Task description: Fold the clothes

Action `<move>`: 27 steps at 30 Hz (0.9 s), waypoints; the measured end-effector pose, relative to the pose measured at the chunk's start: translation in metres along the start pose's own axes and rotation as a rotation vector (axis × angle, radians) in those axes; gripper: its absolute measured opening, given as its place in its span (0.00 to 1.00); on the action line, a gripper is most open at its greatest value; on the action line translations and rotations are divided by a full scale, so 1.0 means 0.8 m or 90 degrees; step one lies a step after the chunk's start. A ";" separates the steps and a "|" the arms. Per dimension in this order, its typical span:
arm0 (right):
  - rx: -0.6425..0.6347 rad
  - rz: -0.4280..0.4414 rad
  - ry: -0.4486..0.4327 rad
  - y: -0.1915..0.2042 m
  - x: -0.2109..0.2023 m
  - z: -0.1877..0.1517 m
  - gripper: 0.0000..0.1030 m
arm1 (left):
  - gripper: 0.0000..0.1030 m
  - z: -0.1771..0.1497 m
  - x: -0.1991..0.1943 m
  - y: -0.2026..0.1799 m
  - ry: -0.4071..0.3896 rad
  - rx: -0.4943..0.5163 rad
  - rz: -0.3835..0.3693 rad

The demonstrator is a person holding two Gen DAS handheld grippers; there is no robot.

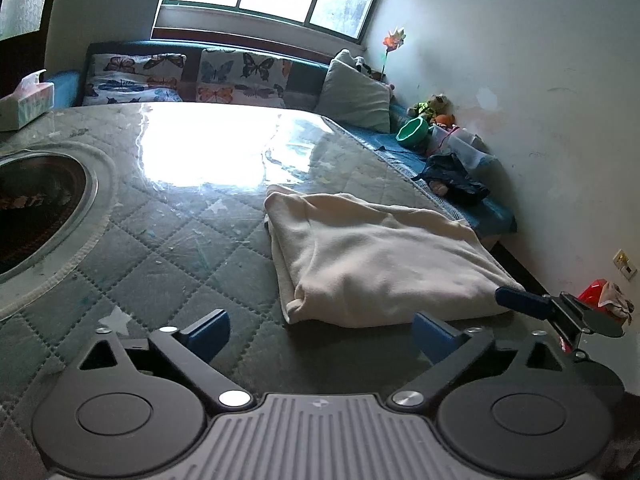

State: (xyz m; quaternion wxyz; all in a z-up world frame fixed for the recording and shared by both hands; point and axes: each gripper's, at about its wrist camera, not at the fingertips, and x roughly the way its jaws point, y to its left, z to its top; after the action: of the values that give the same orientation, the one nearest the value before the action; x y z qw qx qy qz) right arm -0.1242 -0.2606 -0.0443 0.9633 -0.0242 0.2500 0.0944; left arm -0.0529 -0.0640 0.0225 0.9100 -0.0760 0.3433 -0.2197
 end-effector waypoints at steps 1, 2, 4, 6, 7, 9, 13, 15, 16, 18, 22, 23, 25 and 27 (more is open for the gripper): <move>-0.001 -0.002 0.001 0.002 -0.002 -0.001 1.00 | 1.00 -0.001 -0.002 -0.001 -0.002 0.002 -0.002; -0.003 -0.004 0.001 0.004 -0.004 -0.002 1.00 | 1.00 -0.002 -0.005 -0.002 -0.004 0.004 -0.004; -0.004 -0.002 0.002 0.007 -0.008 -0.003 1.00 | 1.00 -0.005 -0.009 -0.003 -0.006 0.010 -0.006; 0.004 0.003 0.004 0.010 -0.012 -0.005 1.00 | 1.00 -0.008 -0.013 -0.005 -0.008 0.017 -0.005; 0.010 0.004 0.005 0.010 -0.013 -0.007 1.00 | 1.00 -0.009 -0.015 -0.006 -0.008 0.021 -0.005; 0.027 0.005 0.010 0.009 -0.015 -0.009 1.00 | 1.00 -0.012 -0.020 -0.007 -0.010 0.026 -0.001; 0.066 0.001 0.022 0.005 -0.019 -0.013 1.00 | 1.00 -0.018 -0.029 -0.008 -0.011 0.033 0.012; 0.075 -0.010 0.031 0.005 -0.019 -0.014 1.00 | 1.00 -0.021 -0.031 -0.008 -0.008 0.032 0.015; 0.077 -0.017 0.035 0.006 -0.020 -0.015 1.00 | 1.00 -0.022 -0.033 -0.008 -0.007 0.032 0.016; 0.081 -0.023 0.035 0.006 -0.022 -0.017 1.00 | 1.00 -0.026 -0.036 -0.006 -0.005 0.034 0.018; 0.096 -0.020 0.036 0.006 -0.026 -0.022 1.00 | 1.00 -0.030 -0.040 -0.009 -0.005 0.041 0.023; 0.099 -0.021 0.036 0.006 -0.028 -0.023 1.00 | 1.00 -0.031 -0.042 -0.010 -0.005 0.043 0.024; 0.100 -0.024 0.035 0.006 -0.030 -0.025 1.00 | 1.00 -0.033 -0.044 -0.012 -0.007 0.046 0.027; 0.099 -0.030 0.038 0.008 -0.031 -0.027 1.00 | 1.00 -0.036 -0.046 -0.013 -0.007 0.050 0.027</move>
State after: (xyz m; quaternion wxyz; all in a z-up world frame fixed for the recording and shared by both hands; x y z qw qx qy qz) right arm -0.1569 -0.2607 -0.0511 0.9564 0.0422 0.2846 0.0512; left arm -0.0998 -0.0560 0.0257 0.9187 -0.0341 0.3309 -0.2130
